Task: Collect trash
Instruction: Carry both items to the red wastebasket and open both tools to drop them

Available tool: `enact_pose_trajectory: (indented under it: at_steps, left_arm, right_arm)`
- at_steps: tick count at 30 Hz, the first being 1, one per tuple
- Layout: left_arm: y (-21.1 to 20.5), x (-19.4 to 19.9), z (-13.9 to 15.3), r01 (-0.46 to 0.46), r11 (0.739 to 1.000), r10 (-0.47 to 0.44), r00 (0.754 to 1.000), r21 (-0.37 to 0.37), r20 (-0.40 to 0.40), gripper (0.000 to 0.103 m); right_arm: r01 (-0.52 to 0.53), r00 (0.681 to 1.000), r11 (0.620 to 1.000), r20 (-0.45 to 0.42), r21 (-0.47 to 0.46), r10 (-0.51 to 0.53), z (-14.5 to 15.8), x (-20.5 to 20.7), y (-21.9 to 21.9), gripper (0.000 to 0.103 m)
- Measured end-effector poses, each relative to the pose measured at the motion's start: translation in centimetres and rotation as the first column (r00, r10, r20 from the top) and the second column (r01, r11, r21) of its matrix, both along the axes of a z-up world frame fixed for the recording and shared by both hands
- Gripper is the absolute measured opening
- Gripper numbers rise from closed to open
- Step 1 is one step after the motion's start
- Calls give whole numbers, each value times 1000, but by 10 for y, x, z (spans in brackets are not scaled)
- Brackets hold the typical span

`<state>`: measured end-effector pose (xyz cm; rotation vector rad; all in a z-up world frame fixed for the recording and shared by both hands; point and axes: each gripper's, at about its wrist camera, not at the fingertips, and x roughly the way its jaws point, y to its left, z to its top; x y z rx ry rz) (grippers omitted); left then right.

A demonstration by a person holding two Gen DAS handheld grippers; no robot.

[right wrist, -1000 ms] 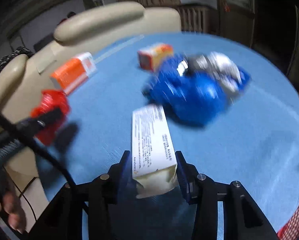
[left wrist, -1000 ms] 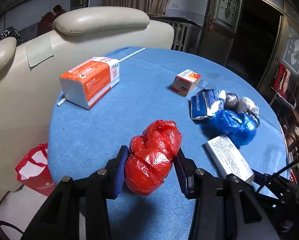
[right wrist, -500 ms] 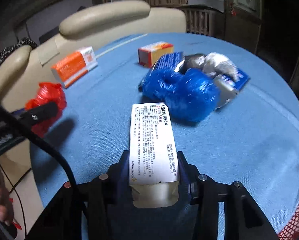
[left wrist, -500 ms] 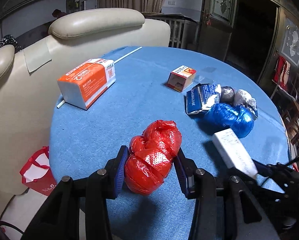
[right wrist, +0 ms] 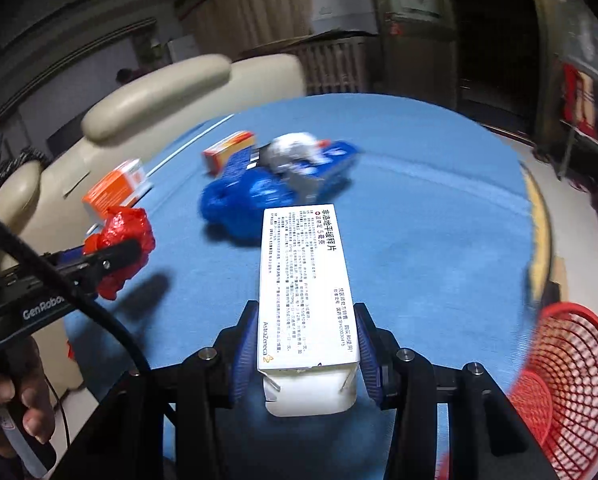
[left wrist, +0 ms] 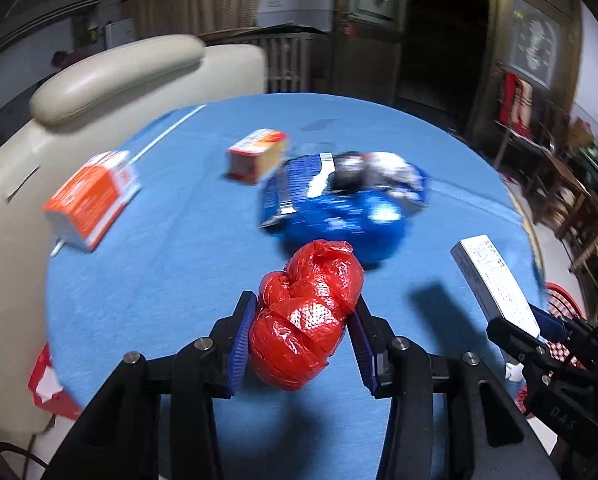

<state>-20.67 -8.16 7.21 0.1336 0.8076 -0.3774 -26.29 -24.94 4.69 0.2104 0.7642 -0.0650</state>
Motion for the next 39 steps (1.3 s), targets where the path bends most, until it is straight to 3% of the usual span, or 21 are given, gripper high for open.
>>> enact_pose_trajectory:
  at_steps: [7, 17, 27, 39]
  left_arm:
    - [-70, -14, 5, 157, 988, -157, 988, 3, -5, 47]
    - [-165, -51, 6, 375, 927, -375, 927, -5, -22, 47]
    - [-216, -75, 8, 483, 876, -483, 876, 7, -18, 47]
    - [-258, -99, 2, 574, 819, -573, 819, 25, -35, 47]
  right_arm:
    - [137, 990, 990, 25, -8, -137, 4, -39, -56, 48]
    - [352, 936, 936, -8, -22, -352, -9, -108, -145, 48]
    - [496, 867, 868, -56, -17, -496, -29, -161, -204, 48]
    - [549, 834, 836, -72, 1, -547, -33, -179, -226, 48]
